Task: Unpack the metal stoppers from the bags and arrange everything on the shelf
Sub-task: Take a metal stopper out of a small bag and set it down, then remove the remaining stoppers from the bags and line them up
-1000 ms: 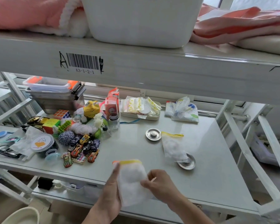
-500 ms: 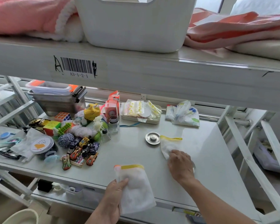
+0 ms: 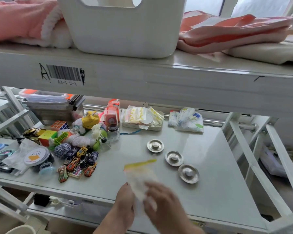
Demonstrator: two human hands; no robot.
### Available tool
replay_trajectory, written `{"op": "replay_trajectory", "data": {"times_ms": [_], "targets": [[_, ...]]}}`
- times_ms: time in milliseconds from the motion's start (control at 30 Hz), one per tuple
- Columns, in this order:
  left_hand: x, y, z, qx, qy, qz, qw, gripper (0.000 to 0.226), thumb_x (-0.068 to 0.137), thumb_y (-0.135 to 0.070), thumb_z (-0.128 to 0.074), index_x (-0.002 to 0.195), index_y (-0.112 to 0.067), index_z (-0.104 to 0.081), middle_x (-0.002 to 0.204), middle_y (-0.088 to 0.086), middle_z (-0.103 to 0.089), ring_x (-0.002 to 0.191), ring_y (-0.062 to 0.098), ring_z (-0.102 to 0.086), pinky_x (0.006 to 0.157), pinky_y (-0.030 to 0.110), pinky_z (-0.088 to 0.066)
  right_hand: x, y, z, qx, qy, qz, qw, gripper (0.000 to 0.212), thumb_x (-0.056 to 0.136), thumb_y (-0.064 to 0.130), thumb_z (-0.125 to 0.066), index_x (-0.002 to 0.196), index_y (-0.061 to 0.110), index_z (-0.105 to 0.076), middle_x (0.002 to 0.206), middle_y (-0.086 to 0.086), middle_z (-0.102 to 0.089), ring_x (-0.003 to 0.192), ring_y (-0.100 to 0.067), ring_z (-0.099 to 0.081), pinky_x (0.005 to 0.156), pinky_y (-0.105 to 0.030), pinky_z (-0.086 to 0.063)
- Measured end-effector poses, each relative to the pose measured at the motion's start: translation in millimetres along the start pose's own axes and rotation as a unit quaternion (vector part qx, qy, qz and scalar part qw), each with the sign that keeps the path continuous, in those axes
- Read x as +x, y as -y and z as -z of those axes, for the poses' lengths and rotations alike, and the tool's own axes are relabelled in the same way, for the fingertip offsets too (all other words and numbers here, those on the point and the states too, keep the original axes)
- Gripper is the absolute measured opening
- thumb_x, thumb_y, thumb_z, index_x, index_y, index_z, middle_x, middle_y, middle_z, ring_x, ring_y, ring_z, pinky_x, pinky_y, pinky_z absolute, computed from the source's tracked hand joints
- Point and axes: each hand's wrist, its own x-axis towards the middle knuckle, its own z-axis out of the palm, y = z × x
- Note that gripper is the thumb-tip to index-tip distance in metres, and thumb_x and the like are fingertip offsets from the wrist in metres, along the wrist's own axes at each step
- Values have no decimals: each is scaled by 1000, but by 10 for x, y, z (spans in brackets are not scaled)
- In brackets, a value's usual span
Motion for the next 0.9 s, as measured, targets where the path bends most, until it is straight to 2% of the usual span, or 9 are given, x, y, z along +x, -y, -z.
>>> {"op": "replay_trajectory", "data": {"times_ms": [67,133,233,333,467,600,700,800,900], "targets": [[26,27,-3,-83,39,40,995,72,84,-57,-56,112,9,-67,86,25,-72,67,33,-69,63,35,-57,-185,-35,-222,-15,65,15,998,21,69,44,-66,83,29,-72,111,14,-76,107,-8,-69,77,-24,-59],[34,58,50,-128,79,61,987,93,82,-75,-44,116,9,-67,101,28,-69,82,36,-67,82,43,-54,-239,-91,-277,-19,96,8,995,29,69,53,-68,87,32,-72,114,16,-74,111,-8,-68,83,-23,-58],[3,124,63,-83,91,47,991,67,82,-41,-68,121,13,-61,99,27,-68,80,36,-69,79,45,-55,-218,-152,-168,34,117,-13,993,40,76,60,-67,102,31,-74,124,14,-70,119,-3,-61,95,-20,-51],[0,184,43,23,3,-14,1000,31,90,-1,-56,115,16,-62,90,30,-74,71,38,-73,63,43,-61,-152,-363,18,114,109,-94,983,42,84,58,-64,108,24,-74,123,10,-69,117,-1,-60,101,-22,-47],[-89,147,46,26,-17,-29,999,30,92,5,-50,117,13,-64,115,31,-69,105,45,-67,89,47,-54,-7,-1074,182,-45,12,-230,972,49,70,43,-71,108,13,-66,111,-6,-68,106,-27,-63,91,-40,-52],[-201,139,73,5,13,-44,999,31,91,5,-48,114,12,-67,115,24,-72,108,38,-68,100,49,-48,150,-1458,300,-162,152,-360,906,85,73,55,-70,142,16,-41,144,-5,-45,130,-28,-43,102,-40,-40],[-221,114,70,-2,3,-57,998,27,90,6,-48,105,11,-70,100,21,-77,87,32,-76,84,43,-56,181,-1413,263,-187,158,-364,899,72,74,53,-64,135,19,-46,134,-5,-52,121,-26,-47,97,-36,-42],[-227,102,123,-8,5,-66,998,25,91,8,-47,105,11,-68,88,17,-79,75,28,-77,68,37,-58,224,-1055,199,-96,94,-347,928,66,68,46,-72,124,15,-55,118,-7,-60,112,-27,-53,91,-30,-43],[-195,100,123,-39,-10,-68,997,24,94,3,-47,108,12,-65,75,17,-78,64,27,-76,51,32,-59,286,-448,104,42,36,-214,975,76,57,50,-78,123,18,-59,113,3,-61,105,-15,-53,91,-22,-42]]}}
